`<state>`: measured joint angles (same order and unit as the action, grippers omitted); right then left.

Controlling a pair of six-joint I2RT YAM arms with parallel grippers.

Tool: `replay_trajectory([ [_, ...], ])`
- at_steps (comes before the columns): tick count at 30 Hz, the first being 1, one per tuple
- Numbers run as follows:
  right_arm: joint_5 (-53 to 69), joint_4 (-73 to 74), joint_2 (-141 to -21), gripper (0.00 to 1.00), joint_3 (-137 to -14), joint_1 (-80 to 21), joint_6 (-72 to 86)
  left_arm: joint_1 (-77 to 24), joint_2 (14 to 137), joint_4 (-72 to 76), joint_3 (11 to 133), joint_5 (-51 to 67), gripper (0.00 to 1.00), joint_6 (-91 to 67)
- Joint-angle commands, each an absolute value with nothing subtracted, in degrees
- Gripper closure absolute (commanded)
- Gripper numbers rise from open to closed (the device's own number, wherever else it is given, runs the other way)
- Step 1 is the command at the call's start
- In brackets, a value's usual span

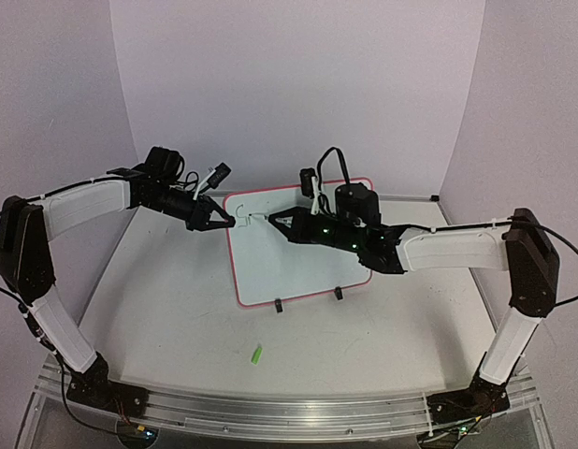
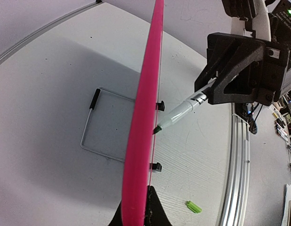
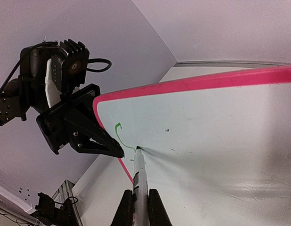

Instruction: Write a sentence on the whiteboard

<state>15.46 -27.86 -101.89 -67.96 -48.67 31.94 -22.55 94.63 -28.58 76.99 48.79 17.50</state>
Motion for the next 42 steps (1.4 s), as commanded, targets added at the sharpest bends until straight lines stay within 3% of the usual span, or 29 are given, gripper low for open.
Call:
replay_trajectory([
  [1, 9.12, -30.35, -99.98, 1.00, -67.95, -48.03, 32.22, -22.00, 92.79, -29.18, 76.90, 42.72, 1.00, 20.67],
  [42, 9.04, -31.69, -99.32, 1.00, -63.91, -48.13, 33.75, -22.06, 92.60, -29.41, 76.90, 42.44, 1.00, 20.89],
])
